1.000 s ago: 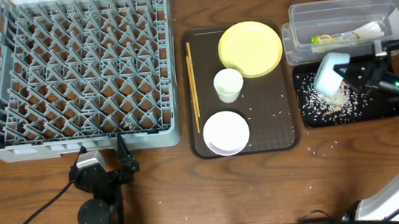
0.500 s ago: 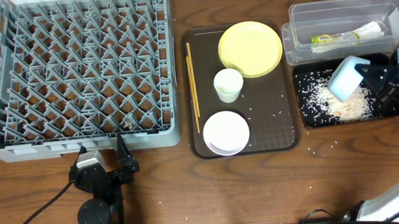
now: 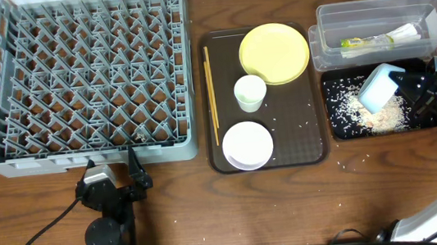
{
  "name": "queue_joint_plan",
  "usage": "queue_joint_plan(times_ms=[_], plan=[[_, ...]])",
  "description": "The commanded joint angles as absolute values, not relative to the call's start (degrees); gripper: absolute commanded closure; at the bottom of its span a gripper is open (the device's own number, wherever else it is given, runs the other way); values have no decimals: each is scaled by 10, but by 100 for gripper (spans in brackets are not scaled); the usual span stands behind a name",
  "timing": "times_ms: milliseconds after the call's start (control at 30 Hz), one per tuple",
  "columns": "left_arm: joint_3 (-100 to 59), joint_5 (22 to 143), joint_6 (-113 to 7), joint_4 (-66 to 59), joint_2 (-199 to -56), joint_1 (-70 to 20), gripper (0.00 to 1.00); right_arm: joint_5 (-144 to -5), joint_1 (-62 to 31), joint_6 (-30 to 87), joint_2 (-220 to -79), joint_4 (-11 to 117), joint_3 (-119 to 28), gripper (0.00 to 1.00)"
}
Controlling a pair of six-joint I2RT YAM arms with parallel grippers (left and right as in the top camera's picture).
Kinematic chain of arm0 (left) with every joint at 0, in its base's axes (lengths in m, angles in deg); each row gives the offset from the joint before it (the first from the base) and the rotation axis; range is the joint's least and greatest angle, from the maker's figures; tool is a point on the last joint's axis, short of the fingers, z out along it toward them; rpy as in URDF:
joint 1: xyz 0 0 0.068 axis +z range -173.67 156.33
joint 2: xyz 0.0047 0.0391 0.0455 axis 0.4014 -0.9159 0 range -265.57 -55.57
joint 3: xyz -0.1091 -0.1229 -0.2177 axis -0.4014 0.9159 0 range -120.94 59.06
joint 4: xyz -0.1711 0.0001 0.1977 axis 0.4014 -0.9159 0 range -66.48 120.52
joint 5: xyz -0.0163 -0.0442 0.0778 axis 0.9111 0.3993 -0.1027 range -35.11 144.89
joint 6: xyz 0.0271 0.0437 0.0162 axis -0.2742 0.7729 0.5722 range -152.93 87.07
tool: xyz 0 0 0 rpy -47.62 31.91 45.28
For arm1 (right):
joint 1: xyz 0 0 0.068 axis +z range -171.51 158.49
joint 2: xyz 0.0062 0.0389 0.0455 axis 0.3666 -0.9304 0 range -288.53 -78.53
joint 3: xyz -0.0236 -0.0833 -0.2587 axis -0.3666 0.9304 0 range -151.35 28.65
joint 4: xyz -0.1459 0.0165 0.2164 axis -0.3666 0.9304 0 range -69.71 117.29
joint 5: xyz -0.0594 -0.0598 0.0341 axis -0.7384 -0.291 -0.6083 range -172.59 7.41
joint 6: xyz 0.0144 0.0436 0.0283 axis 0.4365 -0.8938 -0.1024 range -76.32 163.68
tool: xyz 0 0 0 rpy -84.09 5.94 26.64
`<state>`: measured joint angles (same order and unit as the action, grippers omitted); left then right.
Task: Sort waste into correct bins and load items into the dishwasher
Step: 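Tip the blue bowl over the black tray to dump the rice, then return the blue bowl to the brown tray and release it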
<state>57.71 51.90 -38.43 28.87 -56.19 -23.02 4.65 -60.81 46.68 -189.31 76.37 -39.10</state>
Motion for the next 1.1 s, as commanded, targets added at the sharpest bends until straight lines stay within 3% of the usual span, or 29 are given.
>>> queue_joint_plan(times_ms=[0,400,633,867,1067], plan=[[588,508,-377,267,-558,-232,11,68,-612,497,-1862,753,-392,99],[588,508,-377,267,-558,-232,11,33,-612,458,-1854,723,-392,99],[588,508,-377,267,-558,-232,11,-47,-572,521,-1816,819,-392,99],[588,508,-377,267,-558,-232,11,-246,-450,451,-1688,827,-397,99],[588,508,-377,267,-558,-232,11,-484,-266,347,-1616,824,-436,99]])
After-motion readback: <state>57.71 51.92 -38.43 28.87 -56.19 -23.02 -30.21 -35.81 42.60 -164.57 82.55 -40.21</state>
